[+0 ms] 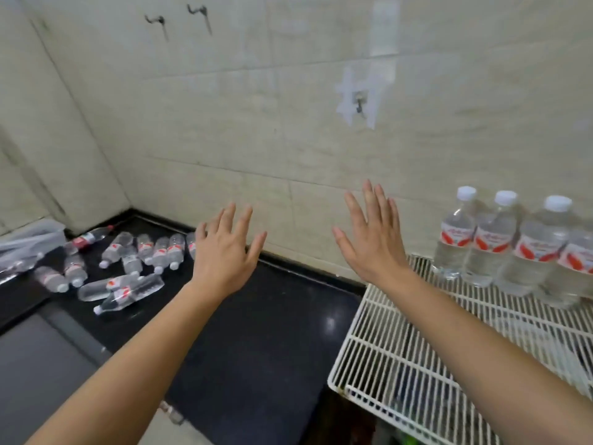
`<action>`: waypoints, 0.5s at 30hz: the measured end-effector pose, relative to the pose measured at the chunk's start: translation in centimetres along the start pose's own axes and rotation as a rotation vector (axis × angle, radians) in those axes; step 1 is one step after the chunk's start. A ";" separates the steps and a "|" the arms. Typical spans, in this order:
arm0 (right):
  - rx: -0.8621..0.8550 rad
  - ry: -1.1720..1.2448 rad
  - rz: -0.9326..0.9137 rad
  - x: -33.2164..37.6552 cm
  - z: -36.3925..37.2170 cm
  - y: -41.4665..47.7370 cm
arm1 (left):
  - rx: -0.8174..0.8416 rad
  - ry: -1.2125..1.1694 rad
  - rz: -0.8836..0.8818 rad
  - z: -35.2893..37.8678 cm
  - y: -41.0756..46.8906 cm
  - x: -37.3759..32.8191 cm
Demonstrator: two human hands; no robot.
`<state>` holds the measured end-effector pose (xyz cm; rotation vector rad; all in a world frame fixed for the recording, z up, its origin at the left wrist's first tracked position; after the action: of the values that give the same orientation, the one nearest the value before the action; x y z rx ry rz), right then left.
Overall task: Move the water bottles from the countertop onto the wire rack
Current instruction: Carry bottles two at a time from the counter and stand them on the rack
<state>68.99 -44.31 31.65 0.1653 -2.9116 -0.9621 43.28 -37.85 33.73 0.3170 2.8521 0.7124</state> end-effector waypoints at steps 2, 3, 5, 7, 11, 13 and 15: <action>-0.007 0.007 -0.020 5.2 2.1 2.7 | -0.022 0.017 -0.037 -0.9 -0.2 6.6; -0.009 0.020 -0.027 8.2 3.2 4.2 | -0.031 0.025 -0.053 -1.4 -0.2 10.0; 0.000 0.060 -0.053 14.3 5.6 7.2 | -0.047 0.036 -0.091 -2.3 -0.1 16.8; 0.009 0.102 -0.105 20.6 8.1 9.9 | -0.054 0.064 -0.128 -3.1 0.1 23.1; 0.038 0.191 -0.196 31.1 12.6 14.1 | -0.037 0.124 -0.216 -4.1 0.3 33.9; 0.069 0.199 -0.238 34.9 14.9 15.9 | -0.011 0.151 -0.237 -4.0 0.2 38.2; 0.095 0.198 -0.259 37.9 17.4 17.5 | 0.017 0.169 -0.256 -3.1 0.2 42.1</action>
<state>28.23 -24.76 29.39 0.6189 -2.7977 -0.7836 2.21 -28.59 31.22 -0.1120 2.9797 0.6932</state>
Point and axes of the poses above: each hand's wrist, its own y-axis towards the middle knuckle, its own z-axis out of the palm, x = y × z, the point moved 5 cm from there along y, towards the middle knuckle, and after that the axes turned 12 degrees about -z, right-handed, at the moved point
